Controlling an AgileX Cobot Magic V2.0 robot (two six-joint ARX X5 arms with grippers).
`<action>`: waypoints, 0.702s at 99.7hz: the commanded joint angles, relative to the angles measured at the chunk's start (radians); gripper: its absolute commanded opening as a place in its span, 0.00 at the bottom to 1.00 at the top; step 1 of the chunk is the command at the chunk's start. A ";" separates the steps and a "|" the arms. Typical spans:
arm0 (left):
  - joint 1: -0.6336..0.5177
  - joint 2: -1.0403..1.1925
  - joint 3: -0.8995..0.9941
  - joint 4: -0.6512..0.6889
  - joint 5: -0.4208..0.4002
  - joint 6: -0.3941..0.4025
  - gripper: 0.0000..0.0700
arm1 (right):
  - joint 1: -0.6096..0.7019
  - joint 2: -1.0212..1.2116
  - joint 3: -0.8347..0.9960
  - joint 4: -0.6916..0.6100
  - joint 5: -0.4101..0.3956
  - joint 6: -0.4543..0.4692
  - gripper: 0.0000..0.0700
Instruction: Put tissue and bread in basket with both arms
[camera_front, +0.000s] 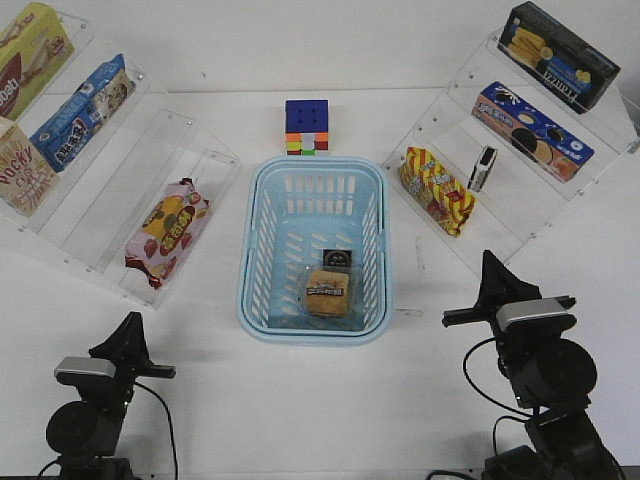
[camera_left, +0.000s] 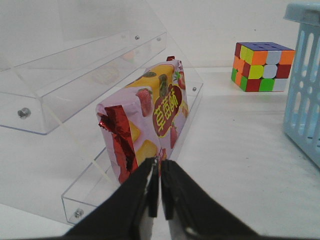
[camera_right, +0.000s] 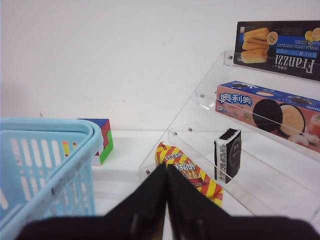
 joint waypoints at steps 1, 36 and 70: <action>0.001 -0.001 -0.020 0.016 0.001 0.002 0.00 | -0.023 -0.024 -0.026 0.010 -0.008 -0.093 0.00; 0.001 -0.001 -0.020 0.016 0.001 0.002 0.00 | -0.205 -0.324 -0.383 0.020 -0.161 -0.225 0.00; 0.001 -0.001 -0.020 0.016 0.001 0.002 0.00 | -0.245 -0.503 -0.516 -0.124 -0.125 -0.172 0.00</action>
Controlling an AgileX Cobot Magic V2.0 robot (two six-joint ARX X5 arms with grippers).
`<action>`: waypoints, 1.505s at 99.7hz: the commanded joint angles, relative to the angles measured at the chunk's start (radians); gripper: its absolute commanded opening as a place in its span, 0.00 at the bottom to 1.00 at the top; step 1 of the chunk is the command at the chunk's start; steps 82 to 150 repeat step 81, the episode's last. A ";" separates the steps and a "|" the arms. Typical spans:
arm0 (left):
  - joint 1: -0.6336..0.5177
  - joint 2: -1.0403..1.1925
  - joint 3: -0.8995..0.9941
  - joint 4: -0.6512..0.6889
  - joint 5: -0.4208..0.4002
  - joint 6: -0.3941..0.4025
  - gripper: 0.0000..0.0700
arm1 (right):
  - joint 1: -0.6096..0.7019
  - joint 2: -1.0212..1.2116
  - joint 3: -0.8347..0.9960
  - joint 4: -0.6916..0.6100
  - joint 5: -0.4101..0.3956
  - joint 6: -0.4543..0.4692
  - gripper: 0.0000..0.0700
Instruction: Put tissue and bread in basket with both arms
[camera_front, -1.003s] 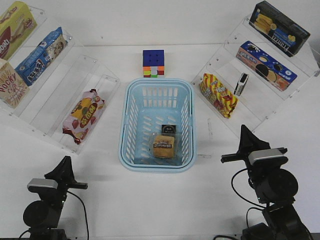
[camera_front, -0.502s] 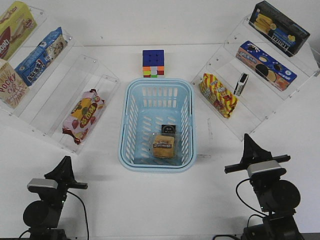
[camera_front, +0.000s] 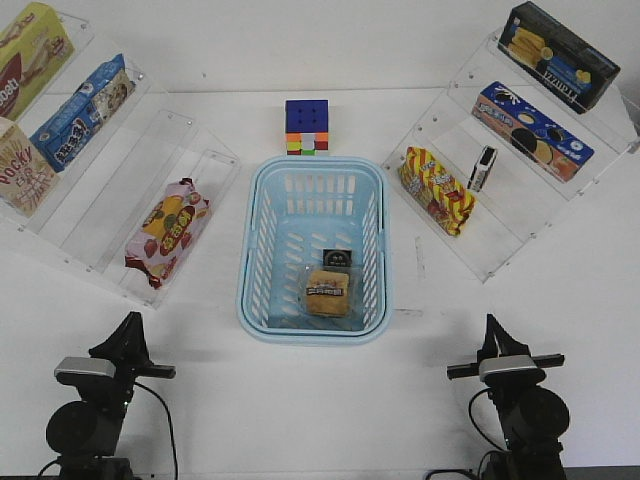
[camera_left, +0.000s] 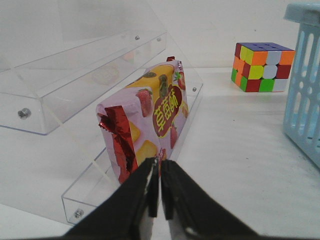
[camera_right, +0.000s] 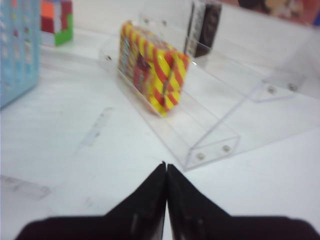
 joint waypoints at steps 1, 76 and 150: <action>0.001 -0.001 -0.020 0.016 0.001 0.002 0.00 | -0.003 -0.001 -0.001 0.017 0.012 0.033 0.00; 0.001 -0.001 -0.020 0.016 0.001 0.002 0.00 | -0.006 -0.001 -0.001 0.042 0.022 0.080 0.00; 0.001 -0.001 -0.020 0.016 0.001 0.002 0.00 | -0.006 -0.001 -0.001 0.042 0.022 0.080 0.00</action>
